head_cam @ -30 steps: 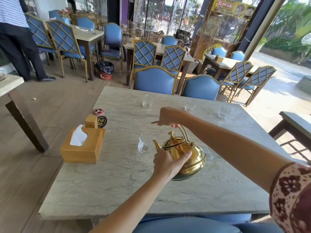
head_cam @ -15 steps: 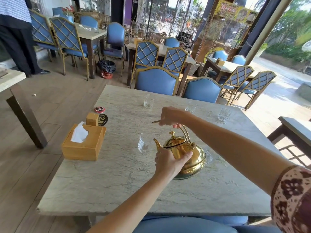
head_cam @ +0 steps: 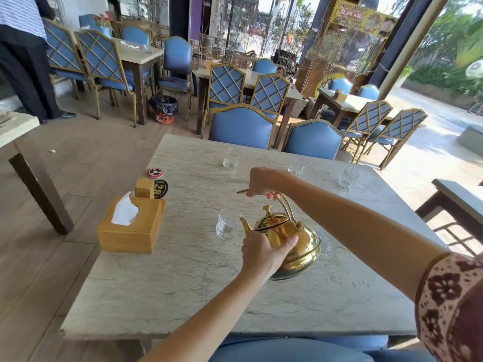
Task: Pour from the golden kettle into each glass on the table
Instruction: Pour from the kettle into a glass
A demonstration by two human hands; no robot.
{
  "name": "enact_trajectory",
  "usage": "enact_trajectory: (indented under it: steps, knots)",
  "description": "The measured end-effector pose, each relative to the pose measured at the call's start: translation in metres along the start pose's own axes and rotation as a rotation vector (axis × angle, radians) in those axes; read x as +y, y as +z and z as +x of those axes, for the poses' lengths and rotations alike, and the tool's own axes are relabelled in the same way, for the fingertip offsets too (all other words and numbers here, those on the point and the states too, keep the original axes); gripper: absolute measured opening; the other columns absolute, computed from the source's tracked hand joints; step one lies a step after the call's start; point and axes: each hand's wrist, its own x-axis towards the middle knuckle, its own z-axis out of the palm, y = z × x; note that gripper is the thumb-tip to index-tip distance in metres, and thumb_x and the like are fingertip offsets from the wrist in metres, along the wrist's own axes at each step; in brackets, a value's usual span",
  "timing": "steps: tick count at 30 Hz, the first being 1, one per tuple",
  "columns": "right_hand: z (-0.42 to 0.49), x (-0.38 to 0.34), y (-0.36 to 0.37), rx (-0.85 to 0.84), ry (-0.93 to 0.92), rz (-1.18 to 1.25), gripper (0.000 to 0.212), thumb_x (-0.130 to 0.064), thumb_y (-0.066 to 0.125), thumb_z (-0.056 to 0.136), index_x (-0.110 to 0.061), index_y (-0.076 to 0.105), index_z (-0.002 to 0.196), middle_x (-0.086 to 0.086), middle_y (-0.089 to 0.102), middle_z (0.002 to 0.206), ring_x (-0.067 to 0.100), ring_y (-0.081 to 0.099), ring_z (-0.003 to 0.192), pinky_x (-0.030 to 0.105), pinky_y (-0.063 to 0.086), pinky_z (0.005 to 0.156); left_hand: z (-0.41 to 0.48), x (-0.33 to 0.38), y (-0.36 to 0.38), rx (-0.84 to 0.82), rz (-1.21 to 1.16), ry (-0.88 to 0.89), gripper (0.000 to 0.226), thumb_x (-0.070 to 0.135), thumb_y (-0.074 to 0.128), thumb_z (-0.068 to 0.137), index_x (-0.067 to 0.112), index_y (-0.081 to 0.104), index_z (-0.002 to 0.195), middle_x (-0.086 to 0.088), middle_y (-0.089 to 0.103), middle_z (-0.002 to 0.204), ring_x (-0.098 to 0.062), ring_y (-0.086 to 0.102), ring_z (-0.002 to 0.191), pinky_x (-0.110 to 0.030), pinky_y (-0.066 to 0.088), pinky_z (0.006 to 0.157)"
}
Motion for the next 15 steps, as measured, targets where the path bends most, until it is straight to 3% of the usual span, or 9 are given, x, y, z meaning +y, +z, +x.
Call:
enact_trajectory:
  steps: [1, 9, 15]
  knots:
    - [0.0001, -0.0005, 0.0, 0.0, 0.002, -0.004, 0.031, -0.025, 0.061, 0.093, 0.005, 0.06, 0.084, 0.011, 0.057, 0.056, 0.02, 0.054, 0.044, 0.027, 0.048, 0.045, -0.0004, 0.0001, -0.0008, 0.001, 0.002, 0.0, 0.116, 0.09, 0.054, 0.057, -0.007, 0.054, 0.121, -0.024, 0.065, 0.119, -0.038, 0.064, 0.111, -0.048, 0.053, 0.097]
    - [0.0001, -0.0024, 0.0005, -0.01, 0.019, 0.014, 0.037, -0.024, 0.061, 0.094, 0.001, 0.053, 0.068, 0.011, 0.056, 0.056, 0.02, 0.054, 0.045, 0.026, 0.047, 0.044, -0.0018, -0.0006, -0.0055, -0.035, -0.006, -0.031, 0.126, 0.095, 0.046, 0.049, -0.006, 0.051, 0.125, -0.023, 0.065, 0.12, -0.036, 0.064, 0.112, -0.047, 0.053, 0.099]
    - [-0.0017, -0.004, -0.0004, -0.023, 0.029, 0.03, 0.037, -0.023, 0.06, 0.094, 0.0, 0.051, 0.066, 0.01, 0.055, 0.057, 0.019, 0.053, 0.045, 0.025, 0.045, 0.043, 0.0007, -0.0054, -0.0082, -0.064, 0.035, -0.038, 0.103, 0.083, 0.059, 0.069, -0.004, 0.051, 0.124, -0.02, 0.065, 0.12, -0.033, 0.063, 0.112, -0.044, 0.053, 0.099]
